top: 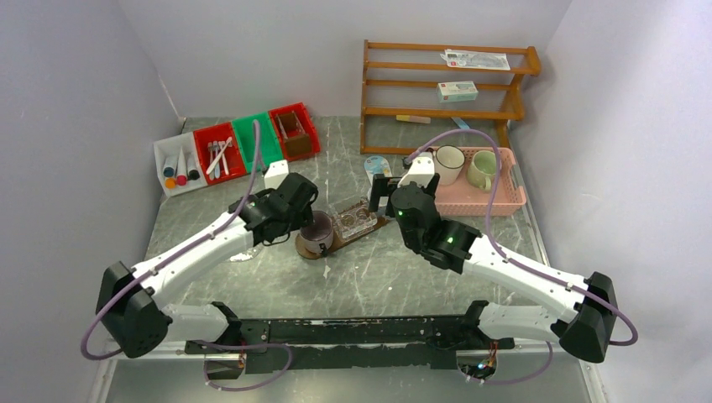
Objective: Prepare toiletry sets of a toothbrush and toothpaste on the tray
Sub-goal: Place the cup on the tray, then pick up the toothpaste from the storage box.
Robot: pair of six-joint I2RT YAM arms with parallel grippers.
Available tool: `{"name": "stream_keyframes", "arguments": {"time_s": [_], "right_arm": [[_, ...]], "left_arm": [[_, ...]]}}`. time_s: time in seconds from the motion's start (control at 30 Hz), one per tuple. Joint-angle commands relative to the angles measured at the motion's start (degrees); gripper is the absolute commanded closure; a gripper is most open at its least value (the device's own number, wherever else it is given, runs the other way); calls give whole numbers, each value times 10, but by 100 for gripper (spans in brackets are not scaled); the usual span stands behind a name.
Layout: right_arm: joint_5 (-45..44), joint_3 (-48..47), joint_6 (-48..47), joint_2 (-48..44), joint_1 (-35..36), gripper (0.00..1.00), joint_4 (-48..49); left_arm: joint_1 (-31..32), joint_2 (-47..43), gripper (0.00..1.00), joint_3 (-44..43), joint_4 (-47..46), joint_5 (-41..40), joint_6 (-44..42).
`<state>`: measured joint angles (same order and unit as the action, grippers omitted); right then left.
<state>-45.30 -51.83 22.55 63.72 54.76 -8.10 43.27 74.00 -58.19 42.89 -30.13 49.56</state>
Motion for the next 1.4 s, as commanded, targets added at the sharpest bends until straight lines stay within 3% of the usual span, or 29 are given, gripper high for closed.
{"name": "stream_keyframes", "arguments": {"time_s": [0.0,0.2,0.5,0.73,0.93,1.2,1.37], "right_arm": [[-20,-9,-17,-14,-12,0,-18],[1,-21,-35,-25,-41,0,-47],[106,-41,-49,-36,-162,0,-79],[159,-73,-71,-20,-235,0,-96],[210,-112,-89,19,-288,0,-122],[259,-151,-53,75,-387,0,-133],[308,-162,-10,105,-444,1,-132]], "left_arm": [[-12,-45,21,-32,13,-46,-31],[-32,-109,3,-39,3,-80,-92],[-37,-203,2,-19,-64,-154,-216],[-37,-238,2,22,-162,-136,-330],[-47,-251,2,65,-213,-142,-347],[-172,-250,2,82,-232,-21,-328],[-187,-251,2,81,-222,-47,-320]]}}
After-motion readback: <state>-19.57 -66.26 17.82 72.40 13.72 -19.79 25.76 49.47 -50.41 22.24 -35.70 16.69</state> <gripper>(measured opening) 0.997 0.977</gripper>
